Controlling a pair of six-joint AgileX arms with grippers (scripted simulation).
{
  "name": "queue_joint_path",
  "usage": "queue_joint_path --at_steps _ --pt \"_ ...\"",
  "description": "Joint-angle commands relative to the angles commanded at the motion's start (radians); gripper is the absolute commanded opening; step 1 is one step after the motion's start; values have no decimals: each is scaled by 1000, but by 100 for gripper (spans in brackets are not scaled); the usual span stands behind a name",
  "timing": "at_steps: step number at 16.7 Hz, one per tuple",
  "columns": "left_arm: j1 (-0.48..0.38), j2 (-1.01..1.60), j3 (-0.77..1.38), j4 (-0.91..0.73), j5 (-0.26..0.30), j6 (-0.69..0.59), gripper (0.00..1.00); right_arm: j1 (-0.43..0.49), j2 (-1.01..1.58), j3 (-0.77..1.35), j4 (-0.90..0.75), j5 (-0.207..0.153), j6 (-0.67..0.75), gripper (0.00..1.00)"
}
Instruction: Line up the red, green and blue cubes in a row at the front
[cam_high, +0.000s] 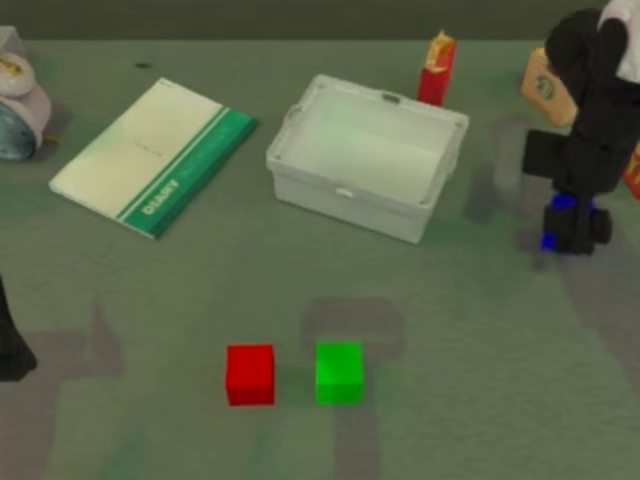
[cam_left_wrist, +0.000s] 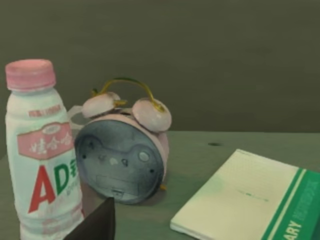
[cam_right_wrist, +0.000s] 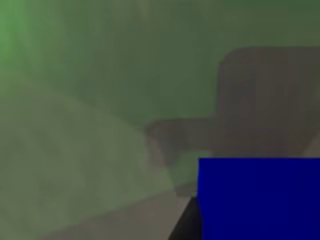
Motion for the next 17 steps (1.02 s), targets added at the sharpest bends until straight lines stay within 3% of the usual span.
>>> queue_joint_path --at_steps 4,11,14,17 --pt "0 0 0 0 0 0 100 9 -44 89 -144 0 -5 0" --pt "0 0 0 0 0 0 100 21 -62 89 -155 0 5 0" --pt "0 0 0 0 0 0 100 113 -128 11 -141 -1 50 0" --pt "0 0 0 0 0 0 100 263 -226 -113 -123 -4 115 0"
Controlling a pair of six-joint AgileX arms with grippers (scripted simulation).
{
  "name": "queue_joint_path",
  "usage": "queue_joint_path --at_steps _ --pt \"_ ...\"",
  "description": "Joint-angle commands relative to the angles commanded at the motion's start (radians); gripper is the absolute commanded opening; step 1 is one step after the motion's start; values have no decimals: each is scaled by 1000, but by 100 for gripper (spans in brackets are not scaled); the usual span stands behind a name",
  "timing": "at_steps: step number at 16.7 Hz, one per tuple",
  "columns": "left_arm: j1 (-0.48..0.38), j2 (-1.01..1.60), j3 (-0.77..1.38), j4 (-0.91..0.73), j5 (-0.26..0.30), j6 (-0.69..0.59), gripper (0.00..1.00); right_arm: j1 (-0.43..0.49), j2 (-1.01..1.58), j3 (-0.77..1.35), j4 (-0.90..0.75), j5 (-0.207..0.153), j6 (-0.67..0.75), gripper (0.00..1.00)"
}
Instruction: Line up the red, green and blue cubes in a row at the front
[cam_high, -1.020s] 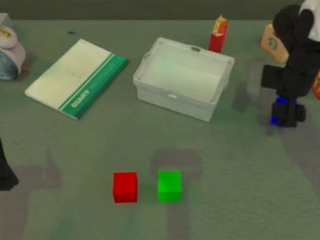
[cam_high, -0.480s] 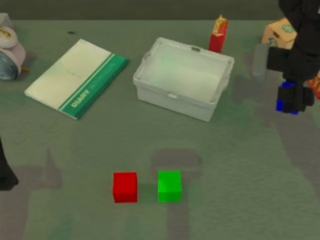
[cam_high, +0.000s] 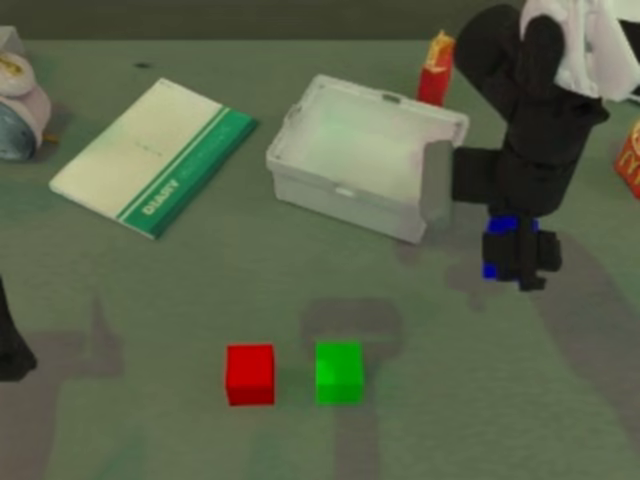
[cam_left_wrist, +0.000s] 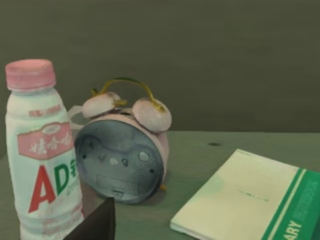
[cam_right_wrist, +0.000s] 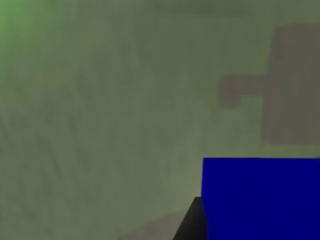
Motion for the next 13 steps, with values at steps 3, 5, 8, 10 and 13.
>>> queue_joint_path --at_steps 3,5,8,10,13 --pt "0 0 0 0 0 0 100 161 -99 -124 18 -3 62 0" --pt "0 0 0 0 0 0 100 230 -151 -183 31 -2 93 0" --pt "0 0 0 0 0 0 100 256 -176 -208 38 -2 108 0" --pt "0 0 0 0 0 0 100 256 -176 -208 38 -2 108 0" --pt "0 0 0 0 0 0 100 251 -168 -217 52 -2 111 0"
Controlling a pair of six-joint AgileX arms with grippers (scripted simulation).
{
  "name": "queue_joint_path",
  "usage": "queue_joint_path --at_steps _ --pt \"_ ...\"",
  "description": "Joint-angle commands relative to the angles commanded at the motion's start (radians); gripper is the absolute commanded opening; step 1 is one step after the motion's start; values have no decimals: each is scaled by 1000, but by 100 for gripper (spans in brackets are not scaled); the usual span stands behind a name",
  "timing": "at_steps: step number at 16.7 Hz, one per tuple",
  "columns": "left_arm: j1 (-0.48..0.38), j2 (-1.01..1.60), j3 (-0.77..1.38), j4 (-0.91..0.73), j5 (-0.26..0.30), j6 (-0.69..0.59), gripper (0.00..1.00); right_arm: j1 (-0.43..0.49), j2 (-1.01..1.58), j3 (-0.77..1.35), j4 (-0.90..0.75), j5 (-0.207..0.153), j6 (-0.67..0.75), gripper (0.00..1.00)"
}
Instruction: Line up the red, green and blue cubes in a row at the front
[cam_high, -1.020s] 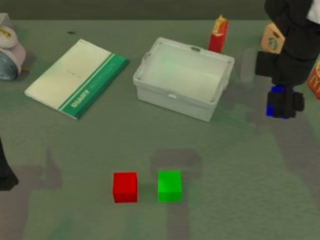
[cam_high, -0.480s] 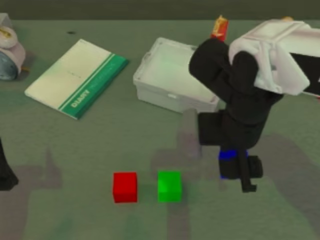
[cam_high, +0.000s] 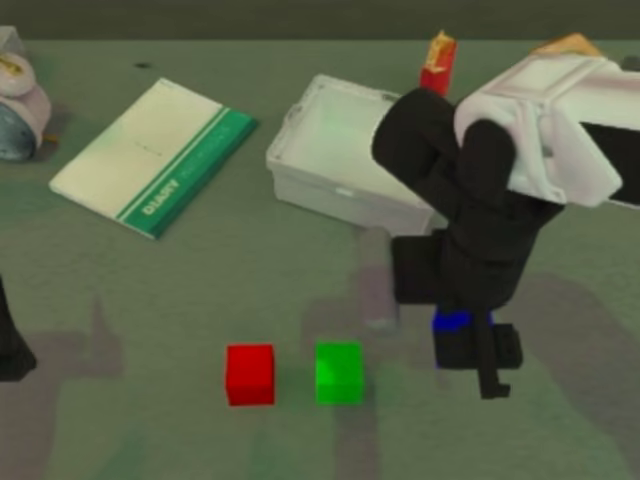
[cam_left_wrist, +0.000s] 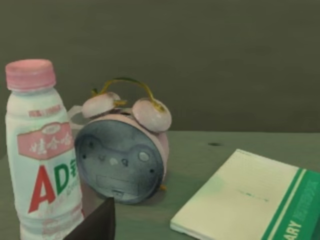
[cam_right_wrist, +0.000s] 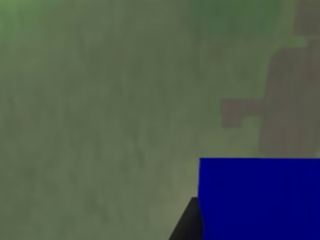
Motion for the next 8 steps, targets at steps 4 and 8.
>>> queue_joint_path --at_steps 4,8 --pt "0 0 0 0 0 0 100 -1 40 -86 128 -1 3 0" --pt "0 0 0 0 0 0 100 5 79 -163 246 0 -1 0"
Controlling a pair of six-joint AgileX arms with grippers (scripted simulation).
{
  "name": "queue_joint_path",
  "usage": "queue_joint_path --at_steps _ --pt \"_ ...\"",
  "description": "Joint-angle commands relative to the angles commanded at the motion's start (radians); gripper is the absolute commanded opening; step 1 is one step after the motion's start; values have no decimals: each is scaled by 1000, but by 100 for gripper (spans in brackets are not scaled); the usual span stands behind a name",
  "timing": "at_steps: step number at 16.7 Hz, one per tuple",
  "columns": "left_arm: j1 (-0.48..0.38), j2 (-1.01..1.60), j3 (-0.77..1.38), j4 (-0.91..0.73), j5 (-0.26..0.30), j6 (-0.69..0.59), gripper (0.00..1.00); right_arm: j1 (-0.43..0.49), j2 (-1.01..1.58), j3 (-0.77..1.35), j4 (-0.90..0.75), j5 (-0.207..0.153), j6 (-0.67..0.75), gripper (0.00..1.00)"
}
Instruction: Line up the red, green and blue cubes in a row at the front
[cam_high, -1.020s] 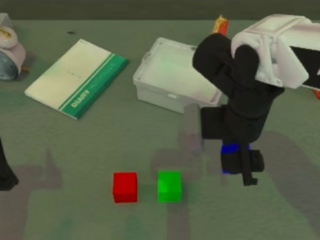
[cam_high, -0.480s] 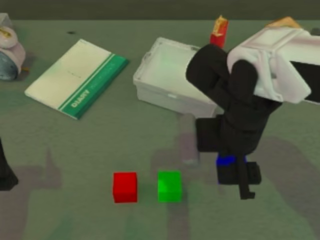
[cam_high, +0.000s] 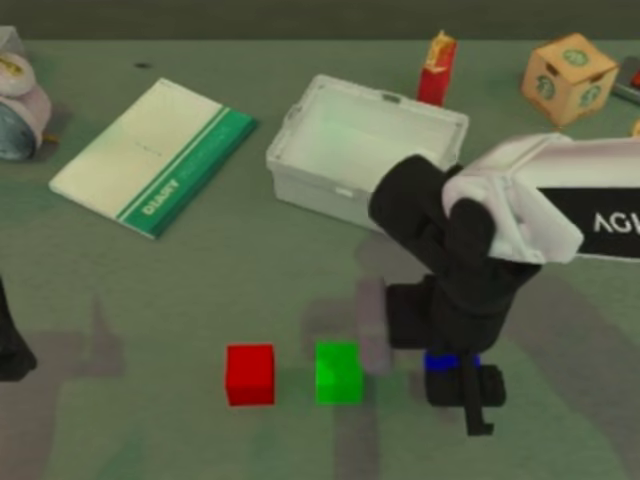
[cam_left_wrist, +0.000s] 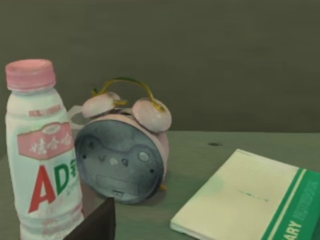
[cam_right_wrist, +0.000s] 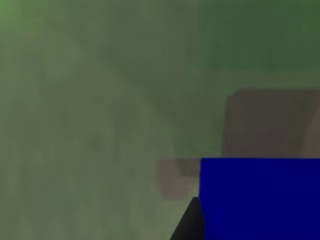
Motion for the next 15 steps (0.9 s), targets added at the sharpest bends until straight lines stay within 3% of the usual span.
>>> queue_joint_path --at_steps 4,15 --pt "0 0 0 0 0 0 100 0 2 -4 6 0 0 0" --pt "0 0 0 0 0 0 100 0 2 -4 6 0 0 83"
